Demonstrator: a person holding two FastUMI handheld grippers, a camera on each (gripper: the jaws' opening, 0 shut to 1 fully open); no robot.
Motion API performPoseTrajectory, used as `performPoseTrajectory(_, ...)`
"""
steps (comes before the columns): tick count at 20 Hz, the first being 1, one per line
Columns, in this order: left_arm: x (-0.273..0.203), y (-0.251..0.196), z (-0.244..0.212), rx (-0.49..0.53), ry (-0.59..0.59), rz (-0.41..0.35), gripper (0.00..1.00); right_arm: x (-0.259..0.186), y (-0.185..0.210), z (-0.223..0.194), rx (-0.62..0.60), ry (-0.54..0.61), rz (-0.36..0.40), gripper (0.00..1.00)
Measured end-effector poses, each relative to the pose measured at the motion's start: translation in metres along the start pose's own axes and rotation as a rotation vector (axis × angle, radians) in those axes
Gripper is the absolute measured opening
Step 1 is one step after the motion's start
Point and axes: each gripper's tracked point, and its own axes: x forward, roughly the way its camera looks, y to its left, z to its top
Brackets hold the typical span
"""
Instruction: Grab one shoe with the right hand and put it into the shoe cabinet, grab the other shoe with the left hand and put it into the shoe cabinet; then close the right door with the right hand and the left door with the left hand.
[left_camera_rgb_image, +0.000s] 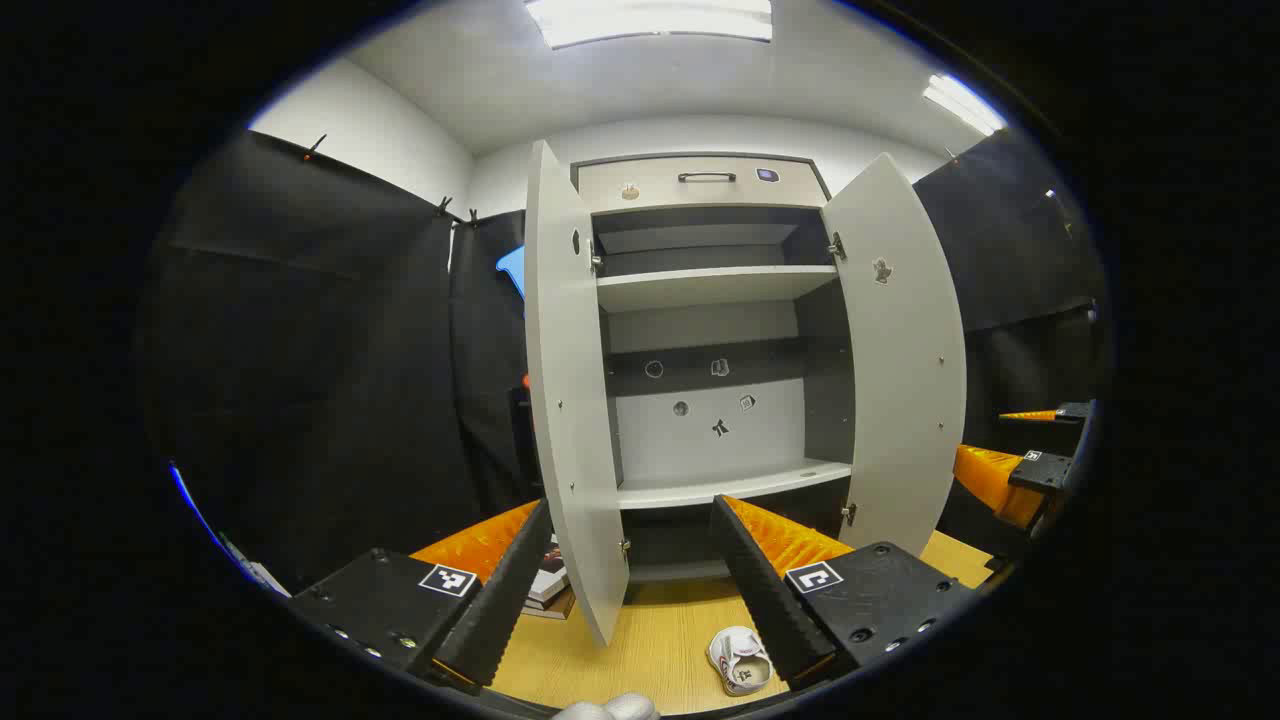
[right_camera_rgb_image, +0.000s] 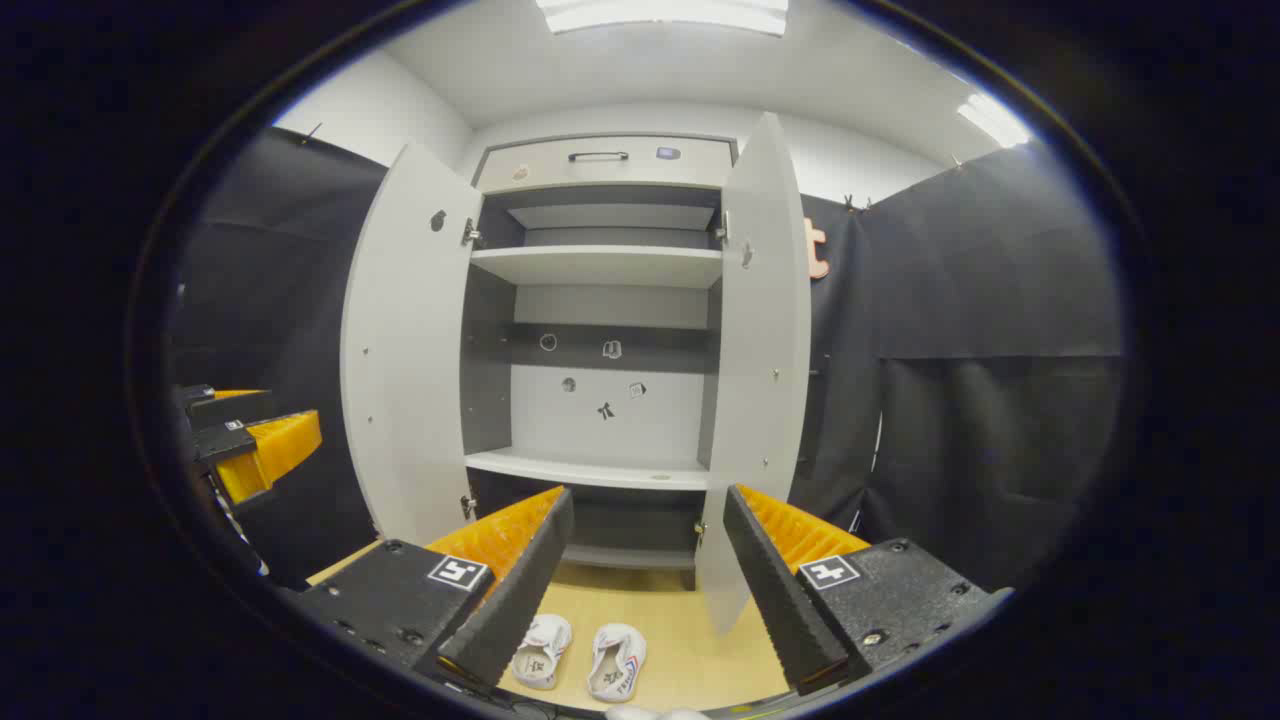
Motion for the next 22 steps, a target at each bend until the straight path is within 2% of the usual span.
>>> performPoseTrajectory(13,0.003,0.0,-0.006,-0.006,0.003,-0.013,0.96,-0.001,0.004,0.0,-0.021,0.001,-0.002,0.98)
performPoseTrajectory(16,0.008,-0.003,-0.013,-0.004,0.019,-0.014,0.96,0.005,0.007,-0.036,-0.043,0.07,0.022,0.98)
performPoseTrajectory(22,0.01,-0.003,-0.024,0.023,0.047,0.02,0.96,0.014,0.017,-0.174,-0.025,0.35,0.083,0.97)
